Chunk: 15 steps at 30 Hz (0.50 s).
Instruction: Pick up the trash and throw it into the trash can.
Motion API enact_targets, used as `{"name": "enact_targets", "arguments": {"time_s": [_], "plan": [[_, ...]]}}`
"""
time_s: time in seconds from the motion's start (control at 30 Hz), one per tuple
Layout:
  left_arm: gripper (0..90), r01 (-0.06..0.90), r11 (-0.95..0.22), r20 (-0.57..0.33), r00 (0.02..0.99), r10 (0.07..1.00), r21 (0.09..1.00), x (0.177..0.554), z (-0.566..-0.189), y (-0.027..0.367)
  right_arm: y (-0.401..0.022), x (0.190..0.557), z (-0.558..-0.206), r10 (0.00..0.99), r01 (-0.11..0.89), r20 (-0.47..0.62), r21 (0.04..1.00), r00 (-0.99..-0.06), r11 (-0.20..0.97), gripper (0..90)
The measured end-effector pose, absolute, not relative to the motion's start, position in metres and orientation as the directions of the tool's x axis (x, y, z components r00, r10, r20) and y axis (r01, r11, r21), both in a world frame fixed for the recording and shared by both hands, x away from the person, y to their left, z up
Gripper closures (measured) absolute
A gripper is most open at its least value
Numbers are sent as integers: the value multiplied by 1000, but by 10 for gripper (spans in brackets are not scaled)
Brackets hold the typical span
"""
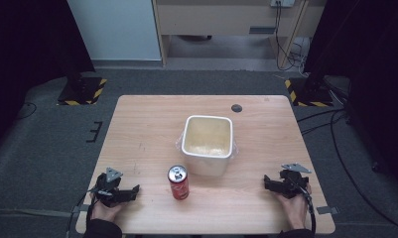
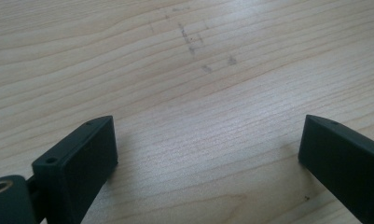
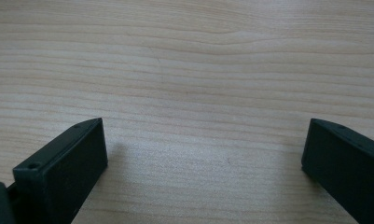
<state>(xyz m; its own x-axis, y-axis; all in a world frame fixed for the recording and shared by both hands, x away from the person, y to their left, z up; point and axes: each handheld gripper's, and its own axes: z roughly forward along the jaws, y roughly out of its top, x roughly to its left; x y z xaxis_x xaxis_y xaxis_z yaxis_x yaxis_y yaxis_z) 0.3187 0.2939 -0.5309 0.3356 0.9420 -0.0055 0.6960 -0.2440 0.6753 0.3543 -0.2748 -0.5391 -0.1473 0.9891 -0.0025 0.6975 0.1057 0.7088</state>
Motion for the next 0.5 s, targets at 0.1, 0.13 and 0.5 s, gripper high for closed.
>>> {"name": "enact_targets", "arguments": {"time_s": [0.1, 0.13, 0.5], "plan": [[39, 693, -227, -24, 333, 943, 685, 317, -528, 294, -275, 355, -539, 989, 698, -2, 709, -147, 105, 3], [41, 680, -222, -26, 335, 942, 698, 316, -525, 293, -276, 355, -539, 989, 698, -2, 708, -148, 106, 3], [45, 544, -165, -58, 368, 928, 823, 302, -489, 278, -281, 353, -539, 983, 695, -2, 707, -183, 131, 4]]}}
